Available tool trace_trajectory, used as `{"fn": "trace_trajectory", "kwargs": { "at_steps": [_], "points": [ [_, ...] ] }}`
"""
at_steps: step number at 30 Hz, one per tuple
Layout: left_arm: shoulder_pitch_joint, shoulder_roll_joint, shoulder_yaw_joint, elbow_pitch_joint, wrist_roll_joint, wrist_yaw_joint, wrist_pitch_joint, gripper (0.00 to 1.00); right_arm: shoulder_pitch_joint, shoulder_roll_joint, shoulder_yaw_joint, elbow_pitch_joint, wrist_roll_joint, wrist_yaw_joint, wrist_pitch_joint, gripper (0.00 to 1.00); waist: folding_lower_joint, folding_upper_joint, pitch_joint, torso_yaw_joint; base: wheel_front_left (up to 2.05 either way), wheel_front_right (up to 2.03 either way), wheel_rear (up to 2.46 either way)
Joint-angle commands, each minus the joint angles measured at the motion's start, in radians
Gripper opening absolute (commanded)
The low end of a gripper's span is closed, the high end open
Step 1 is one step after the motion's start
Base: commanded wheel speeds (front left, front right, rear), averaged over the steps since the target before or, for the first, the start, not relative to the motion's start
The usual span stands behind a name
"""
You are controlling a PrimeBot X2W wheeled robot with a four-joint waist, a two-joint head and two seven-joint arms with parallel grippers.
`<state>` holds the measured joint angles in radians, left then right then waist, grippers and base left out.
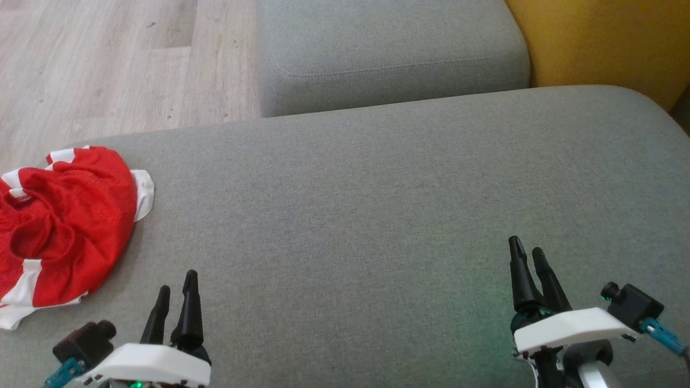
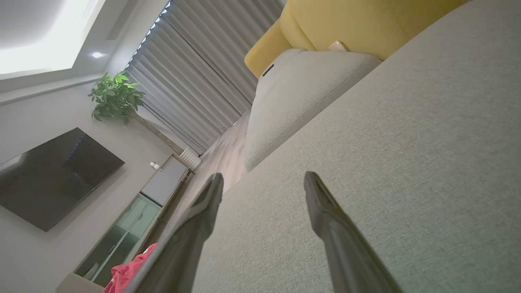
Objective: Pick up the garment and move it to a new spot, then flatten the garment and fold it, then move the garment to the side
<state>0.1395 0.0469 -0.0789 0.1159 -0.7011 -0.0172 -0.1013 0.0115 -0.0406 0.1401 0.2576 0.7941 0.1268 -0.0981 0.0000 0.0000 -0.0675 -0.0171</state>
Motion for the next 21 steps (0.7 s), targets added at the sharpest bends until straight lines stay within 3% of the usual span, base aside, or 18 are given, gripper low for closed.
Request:
{"fn": "trace_trajectory", "kwargs": {
  "at_steps": [1,21],
  "points": [
    [-0.03,0.009,0.024,-0.047,0.034,0.004,-0.015,1.0,-0.027,-0.007,0.013,-0.04,-0.032,0.003,-0.017,1.0,0.0,0.0,0.001,0.001,0.0,0.0,0.0],
    [-0.006,0.001,0.027,-0.088,0.281,-0.007,-0.074,1.0,-0.021,-0.008,0.059,-0.033,-0.24,0.003,-0.076,1.0,0.0,0.0,0.008,0.006,0.0,0.0,0.0]
  ]
}}
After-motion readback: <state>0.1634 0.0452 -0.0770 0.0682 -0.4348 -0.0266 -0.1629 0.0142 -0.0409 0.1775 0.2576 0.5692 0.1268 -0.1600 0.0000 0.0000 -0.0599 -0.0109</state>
